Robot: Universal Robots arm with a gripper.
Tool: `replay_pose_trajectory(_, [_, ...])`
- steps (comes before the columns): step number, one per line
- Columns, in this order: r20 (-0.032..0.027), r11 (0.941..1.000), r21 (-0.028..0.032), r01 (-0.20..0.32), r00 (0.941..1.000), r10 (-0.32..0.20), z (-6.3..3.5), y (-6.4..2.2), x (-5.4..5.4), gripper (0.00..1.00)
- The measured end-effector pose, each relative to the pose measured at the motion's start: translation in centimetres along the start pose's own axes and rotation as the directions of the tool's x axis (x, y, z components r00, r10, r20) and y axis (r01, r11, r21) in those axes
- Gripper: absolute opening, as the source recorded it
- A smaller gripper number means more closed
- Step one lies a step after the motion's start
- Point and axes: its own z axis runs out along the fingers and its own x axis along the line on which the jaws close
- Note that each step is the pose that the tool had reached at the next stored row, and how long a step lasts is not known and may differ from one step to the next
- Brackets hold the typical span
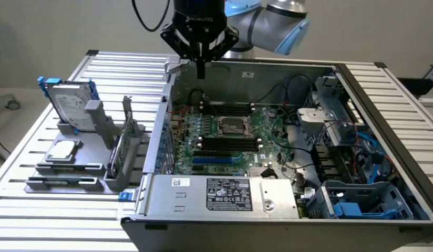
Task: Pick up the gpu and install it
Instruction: 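Reach for the gpu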
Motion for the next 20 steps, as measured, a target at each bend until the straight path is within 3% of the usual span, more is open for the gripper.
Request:
replay_pose_trajectory(2, [-0.0089,1.0,0.0008,0.0,1.0,0.0,-0.01,-0.04,0.6,0.11])
replay_pose_trajectory(4, [-0.0129,1.0,0.001,0.0,0.9999,0.0,0.01,-0.11,1.5,0.11])
replay_pose_trajectory(20, [-0.0149,1.0,0.0029,-0.001,0.9999,0.001,0.87,-0.67,8.7,0.11])
